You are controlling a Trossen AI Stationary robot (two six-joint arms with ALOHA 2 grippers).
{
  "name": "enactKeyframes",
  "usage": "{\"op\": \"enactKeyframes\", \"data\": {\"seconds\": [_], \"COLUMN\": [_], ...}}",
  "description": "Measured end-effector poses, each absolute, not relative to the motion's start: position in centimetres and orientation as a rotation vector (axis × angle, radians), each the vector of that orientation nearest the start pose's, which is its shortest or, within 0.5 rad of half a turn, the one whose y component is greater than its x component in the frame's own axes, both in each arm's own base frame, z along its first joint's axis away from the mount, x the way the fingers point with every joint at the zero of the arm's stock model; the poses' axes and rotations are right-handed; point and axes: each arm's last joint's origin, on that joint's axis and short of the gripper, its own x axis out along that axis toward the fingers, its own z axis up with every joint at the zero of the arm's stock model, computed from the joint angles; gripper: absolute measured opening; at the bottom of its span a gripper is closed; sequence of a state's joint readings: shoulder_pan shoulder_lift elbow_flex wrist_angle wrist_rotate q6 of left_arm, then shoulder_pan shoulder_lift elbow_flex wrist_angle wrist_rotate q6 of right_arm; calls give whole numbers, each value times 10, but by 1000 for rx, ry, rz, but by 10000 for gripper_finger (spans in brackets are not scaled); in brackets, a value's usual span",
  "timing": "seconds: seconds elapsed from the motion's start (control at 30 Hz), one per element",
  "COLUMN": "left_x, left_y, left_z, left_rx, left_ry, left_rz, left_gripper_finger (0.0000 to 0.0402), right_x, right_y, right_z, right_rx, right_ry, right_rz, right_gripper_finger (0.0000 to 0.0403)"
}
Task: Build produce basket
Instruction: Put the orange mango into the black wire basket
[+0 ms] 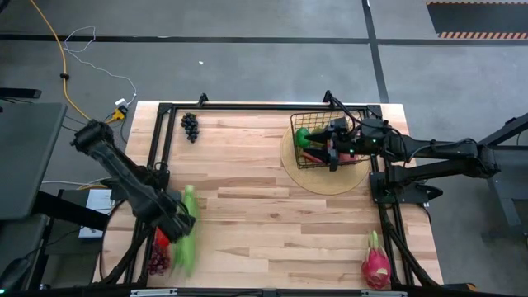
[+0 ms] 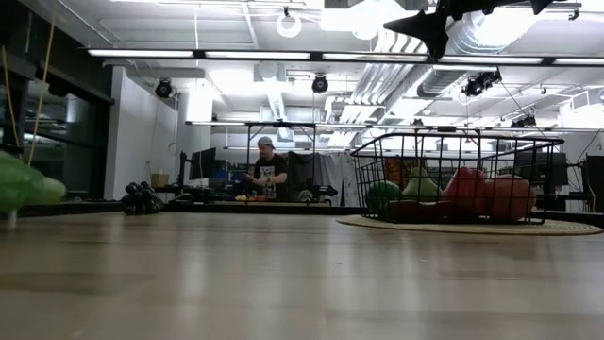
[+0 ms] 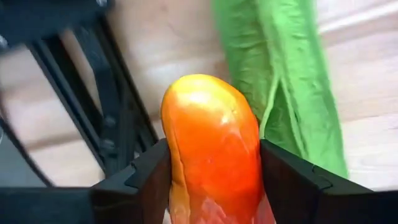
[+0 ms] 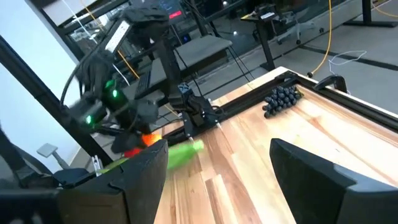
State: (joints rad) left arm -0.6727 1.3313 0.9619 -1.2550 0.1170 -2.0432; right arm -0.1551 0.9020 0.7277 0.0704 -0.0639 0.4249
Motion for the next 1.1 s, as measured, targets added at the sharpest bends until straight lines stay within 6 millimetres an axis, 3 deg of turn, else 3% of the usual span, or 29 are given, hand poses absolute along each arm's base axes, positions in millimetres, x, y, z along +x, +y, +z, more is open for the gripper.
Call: {"op": "enactKeyframes", "data": {"seconds": [0.17, 0.33, 0.67, 0.9, 1.1], "left_x": [143, 144, 183, 197, 217], "left_y": [-97, -67, -10, 18, 27], "left_z": [257, 271, 273, 267, 241], "left_rx": [-1066, -1017, -738, -612, -557], "left_ry": [1234, 997, 868, 918, 1067], "left_rz": [1063, 1030, 935, 934, 962], "left_gripper_finger": [205, 205, 204, 204, 204], "right_x": [202, 202, 202, 202, 202], "right_y": [-30, -31, -32, -33, -33], "right_z": [317, 317, 317, 317, 317], "right_rx": [431, 428, 425, 430, 445], "right_ry": [82, 79, 68, 63, 61], "right_rz": [-114, -132, -179, -203, -203], "right_gripper_finger": [273, 273, 273, 273, 273]}}
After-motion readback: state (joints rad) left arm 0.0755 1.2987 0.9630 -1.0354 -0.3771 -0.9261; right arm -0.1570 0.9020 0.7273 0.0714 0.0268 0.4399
